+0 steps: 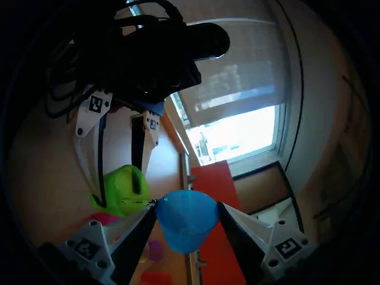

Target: Pour water

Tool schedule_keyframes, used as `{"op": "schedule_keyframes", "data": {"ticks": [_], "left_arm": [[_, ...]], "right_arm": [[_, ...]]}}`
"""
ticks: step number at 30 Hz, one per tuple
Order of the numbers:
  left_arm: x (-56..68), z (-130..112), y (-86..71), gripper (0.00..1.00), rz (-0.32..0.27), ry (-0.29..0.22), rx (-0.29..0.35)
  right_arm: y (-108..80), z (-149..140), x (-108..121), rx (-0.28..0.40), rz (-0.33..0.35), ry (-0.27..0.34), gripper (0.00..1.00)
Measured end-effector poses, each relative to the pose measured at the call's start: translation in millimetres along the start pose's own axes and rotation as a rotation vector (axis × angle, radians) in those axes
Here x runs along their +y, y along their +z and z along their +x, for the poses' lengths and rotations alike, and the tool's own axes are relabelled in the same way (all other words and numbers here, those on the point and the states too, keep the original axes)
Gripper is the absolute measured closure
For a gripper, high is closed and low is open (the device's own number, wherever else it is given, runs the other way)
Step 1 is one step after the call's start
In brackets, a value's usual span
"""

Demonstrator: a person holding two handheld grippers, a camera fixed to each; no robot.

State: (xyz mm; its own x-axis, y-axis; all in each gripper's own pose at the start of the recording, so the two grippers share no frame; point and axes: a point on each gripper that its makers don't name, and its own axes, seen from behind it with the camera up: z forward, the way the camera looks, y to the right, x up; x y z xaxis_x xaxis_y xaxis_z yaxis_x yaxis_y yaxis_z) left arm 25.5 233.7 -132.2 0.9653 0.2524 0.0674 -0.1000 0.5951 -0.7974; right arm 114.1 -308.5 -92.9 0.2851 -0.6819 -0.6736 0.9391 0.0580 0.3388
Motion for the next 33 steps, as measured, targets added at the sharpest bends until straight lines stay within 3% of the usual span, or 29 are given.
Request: {"op": "schedule_keyframes", "data": {"ticks": [33], "left_arm": [[-1.1,0.5,0.3,0.15,-0.006,-0.004,0.002]], "right_arm": [[-3.1,5.8,-2.1,-0.001,0.006,-0.083,0.07]]}}
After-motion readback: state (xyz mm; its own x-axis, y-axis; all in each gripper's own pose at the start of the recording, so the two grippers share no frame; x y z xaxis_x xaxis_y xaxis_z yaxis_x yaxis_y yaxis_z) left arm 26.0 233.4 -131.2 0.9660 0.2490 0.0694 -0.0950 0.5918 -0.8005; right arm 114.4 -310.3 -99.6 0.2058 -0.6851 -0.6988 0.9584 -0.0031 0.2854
